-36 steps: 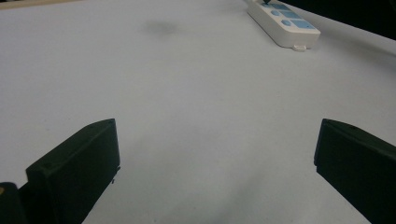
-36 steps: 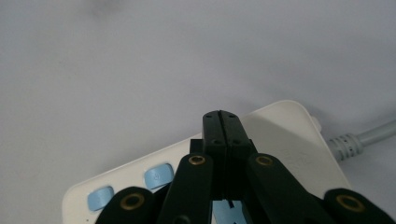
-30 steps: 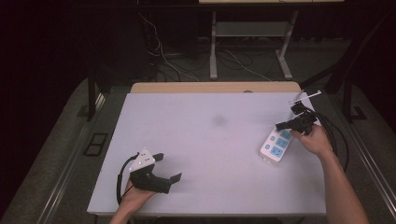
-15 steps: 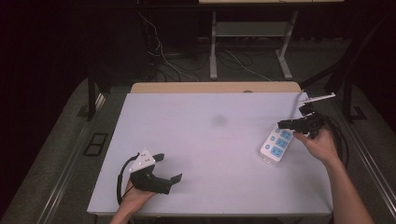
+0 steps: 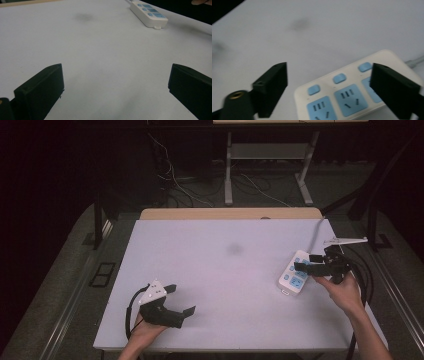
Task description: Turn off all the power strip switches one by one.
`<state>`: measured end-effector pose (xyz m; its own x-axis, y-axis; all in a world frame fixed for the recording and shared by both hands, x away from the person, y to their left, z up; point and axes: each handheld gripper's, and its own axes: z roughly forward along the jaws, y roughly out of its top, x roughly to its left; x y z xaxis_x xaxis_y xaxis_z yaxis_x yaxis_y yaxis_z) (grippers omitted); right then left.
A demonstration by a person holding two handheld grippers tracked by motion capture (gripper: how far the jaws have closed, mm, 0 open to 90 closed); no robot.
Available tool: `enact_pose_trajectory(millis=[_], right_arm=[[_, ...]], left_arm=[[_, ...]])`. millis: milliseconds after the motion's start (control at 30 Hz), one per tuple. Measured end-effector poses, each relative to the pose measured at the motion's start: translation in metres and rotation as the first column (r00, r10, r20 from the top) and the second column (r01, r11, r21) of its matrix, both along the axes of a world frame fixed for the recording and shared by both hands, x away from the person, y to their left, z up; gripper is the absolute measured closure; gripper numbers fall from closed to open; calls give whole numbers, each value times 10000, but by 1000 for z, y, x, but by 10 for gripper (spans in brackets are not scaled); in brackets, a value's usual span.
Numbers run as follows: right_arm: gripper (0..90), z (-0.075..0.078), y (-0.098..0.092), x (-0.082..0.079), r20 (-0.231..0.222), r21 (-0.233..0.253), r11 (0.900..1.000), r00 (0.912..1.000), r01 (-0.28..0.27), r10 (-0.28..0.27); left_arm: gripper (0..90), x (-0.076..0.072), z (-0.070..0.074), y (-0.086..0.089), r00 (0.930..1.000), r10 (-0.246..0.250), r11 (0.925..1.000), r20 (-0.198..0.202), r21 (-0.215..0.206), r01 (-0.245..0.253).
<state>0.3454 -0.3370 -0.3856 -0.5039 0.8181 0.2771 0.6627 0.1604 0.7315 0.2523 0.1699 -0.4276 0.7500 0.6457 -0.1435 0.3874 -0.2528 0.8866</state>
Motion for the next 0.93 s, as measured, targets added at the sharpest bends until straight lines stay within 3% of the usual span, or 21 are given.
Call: enact_pose_trajectory(millis=[67, 100, 133, 400, 733, 933], right_arm=[[98, -1, 2, -8, 146, 198, 9997, 9998, -117, 114], [22, -1, 4, -12, 191, 302, 9994, 9997, -177, 171], [4, -2, 6, -16, 177, 368, 9988, 9993, -321, 315], [4, -9, 17, -46, 393, 924, 9906, 9944, -1009, 976], [4, -24, 23, -79, 614, 1100, 9858, 9908, -1268, 1206], [4, -31, 26, -90, 752, 1114, 9816, 9863, -1548, 1470]], left_arm=[[0, 0, 0, 0, 10000, -9, 10000, 6, 17, 9], [0, 0, 0, 0, 10000, -5, 10000, 9, 20, 5], [0, 0, 0, 0, 10000, -16, 10000, 12, 25, 16], [0, -1, 0, 0, 10000, -27, 10000, 9, 38, 27], [0, -1, 0, 0, 10000, -16, 10000, -14, 36, 16], [0, 0, 0, 0, 10000, -17, 10000, -59, 32, 17]])
